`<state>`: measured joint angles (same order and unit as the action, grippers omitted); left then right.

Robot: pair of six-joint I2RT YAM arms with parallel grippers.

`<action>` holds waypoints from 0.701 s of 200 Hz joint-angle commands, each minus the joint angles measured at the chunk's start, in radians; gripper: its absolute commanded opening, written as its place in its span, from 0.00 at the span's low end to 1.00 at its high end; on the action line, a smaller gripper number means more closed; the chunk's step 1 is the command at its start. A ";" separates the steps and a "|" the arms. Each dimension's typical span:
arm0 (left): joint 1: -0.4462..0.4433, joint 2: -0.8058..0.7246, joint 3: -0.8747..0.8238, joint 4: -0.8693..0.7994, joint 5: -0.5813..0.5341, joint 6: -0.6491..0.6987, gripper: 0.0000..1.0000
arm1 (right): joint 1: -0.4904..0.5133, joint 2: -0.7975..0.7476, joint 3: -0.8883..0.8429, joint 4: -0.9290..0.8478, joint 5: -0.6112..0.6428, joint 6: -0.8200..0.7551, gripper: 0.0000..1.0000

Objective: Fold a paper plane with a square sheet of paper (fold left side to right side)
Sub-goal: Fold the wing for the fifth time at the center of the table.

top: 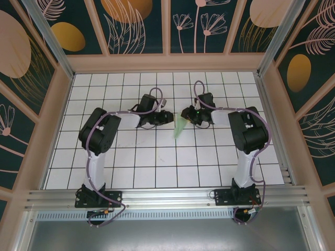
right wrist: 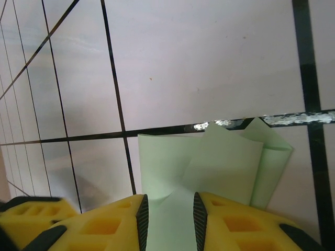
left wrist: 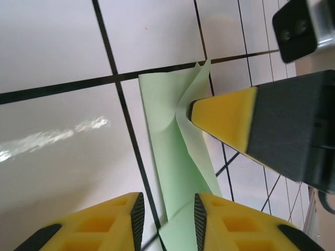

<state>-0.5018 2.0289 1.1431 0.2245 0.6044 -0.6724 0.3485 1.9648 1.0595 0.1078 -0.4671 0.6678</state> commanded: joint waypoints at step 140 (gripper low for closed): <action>-0.164 -0.050 0.031 -0.053 0.043 0.014 0.36 | -0.012 0.072 -0.035 -0.100 0.072 0.009 0.32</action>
<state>-0.6731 1.9358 1.1305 0.2173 0.6491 -0.6827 0.3477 1.9667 1.0595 0.1116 -0.4683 0.6804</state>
